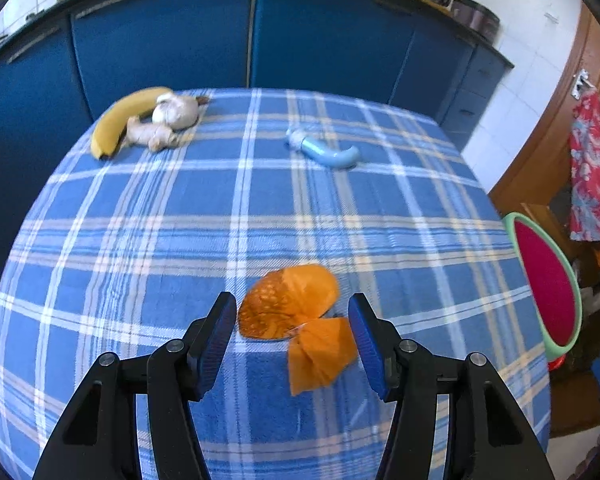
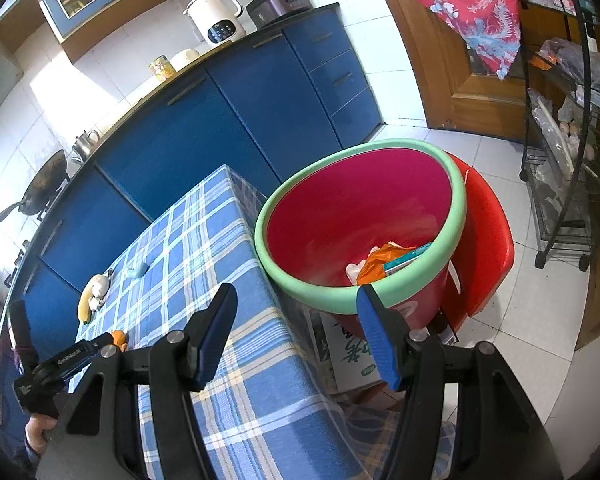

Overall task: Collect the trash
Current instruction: 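Lower the left tool onto the orange mesh item and grasp it, then grasp the light-blue plastic toy with the right tool while the left tool holds the orange item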

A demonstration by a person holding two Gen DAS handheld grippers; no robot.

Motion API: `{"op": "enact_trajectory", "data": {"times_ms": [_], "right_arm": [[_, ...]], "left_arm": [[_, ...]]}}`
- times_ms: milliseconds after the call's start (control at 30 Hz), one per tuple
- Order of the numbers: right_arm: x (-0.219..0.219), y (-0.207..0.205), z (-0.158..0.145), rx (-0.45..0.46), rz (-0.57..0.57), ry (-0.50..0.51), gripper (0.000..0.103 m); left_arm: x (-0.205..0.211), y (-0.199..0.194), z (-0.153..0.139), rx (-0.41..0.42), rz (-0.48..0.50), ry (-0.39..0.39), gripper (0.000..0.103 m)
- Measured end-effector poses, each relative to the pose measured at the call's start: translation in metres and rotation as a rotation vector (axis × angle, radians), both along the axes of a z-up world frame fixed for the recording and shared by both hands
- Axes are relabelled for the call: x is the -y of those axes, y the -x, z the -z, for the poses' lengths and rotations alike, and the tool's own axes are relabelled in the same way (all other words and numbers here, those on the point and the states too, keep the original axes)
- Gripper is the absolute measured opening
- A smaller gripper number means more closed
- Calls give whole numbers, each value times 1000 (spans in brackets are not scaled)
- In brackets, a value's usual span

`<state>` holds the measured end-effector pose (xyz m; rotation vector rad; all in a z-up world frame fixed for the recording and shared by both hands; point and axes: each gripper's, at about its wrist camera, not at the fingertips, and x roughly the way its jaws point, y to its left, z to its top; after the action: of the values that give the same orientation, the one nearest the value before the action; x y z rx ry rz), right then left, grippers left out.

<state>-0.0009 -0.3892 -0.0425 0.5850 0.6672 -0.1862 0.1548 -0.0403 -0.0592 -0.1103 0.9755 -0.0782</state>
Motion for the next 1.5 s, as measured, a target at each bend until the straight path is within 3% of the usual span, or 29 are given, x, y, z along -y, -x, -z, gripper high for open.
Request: {"op": "enact_trajectory", "data": {"times_ms": [133, 333, 367, 433, 667, 933, 1200, 1500], "right_arm": [[-3, -3, 1, -6, -6, 3, 64], [-9, -8, 2, -19, -21, 4, 64], [-10, -10, 3, -21, -24, 4, 64], [-14, -13, 2, -24, -34, 7, 64], [-38, -28, -8, -23, -95, 40, 64], [-82, -58, -29, -11, -206, 89, 64], [-143, -107, -28, -57, -347, 120, 64], [-210, -175, -17, -100, -486, 213, 64]], "left_arm": [[-4, -5, 11, -25, -8, 0, 61], [2, -5, 12, 16, 8, -29, 65], [3, -4, 11, 22, 15, -31, 63], [5, -3, 11, 37, 34, -23, 48], [-7, -3, 3, 62, 68, 66, 28], [-37, -8, -20, 128, 53, 71, 26], [-79, -33, -44, 190, -30, 66, 26], [-121, -62, -24, 176, -151, 90, 26]]}}
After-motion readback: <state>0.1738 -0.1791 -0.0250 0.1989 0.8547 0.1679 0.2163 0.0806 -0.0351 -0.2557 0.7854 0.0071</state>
